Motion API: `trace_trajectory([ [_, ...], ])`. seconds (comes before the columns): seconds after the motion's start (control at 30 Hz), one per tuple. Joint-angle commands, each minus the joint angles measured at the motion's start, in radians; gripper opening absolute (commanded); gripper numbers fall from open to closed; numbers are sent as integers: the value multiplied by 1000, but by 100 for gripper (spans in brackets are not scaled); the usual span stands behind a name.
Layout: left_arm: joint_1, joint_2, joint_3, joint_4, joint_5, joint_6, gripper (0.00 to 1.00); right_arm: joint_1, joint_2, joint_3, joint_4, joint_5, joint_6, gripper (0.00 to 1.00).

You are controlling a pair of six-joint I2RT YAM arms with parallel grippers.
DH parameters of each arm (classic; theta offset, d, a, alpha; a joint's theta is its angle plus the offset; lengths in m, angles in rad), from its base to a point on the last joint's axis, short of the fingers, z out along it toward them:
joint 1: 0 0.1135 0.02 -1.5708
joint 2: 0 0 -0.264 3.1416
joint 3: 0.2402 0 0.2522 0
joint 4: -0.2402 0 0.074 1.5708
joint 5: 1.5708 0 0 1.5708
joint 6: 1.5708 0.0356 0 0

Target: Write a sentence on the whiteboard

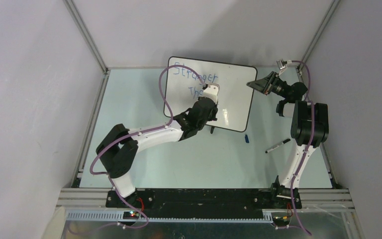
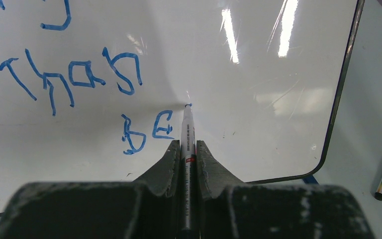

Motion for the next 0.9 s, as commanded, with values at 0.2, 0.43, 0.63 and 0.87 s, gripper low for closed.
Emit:
trace_trajectory([
  [0.2,9,-47,-16,4,-3,1,0,3,-68,10,45,9,57,0],
  [0.43,8,-55,-28,1,10,-1,0,1,-69,9,45,9,57,0],
  [0.63,7,-58,-47,2,28,-1,0,1,-69,10,45,9,57,0],
  [0.87,8,-78,-80,10,37,-1,0,1,-69,10,44,9,57,0],
])
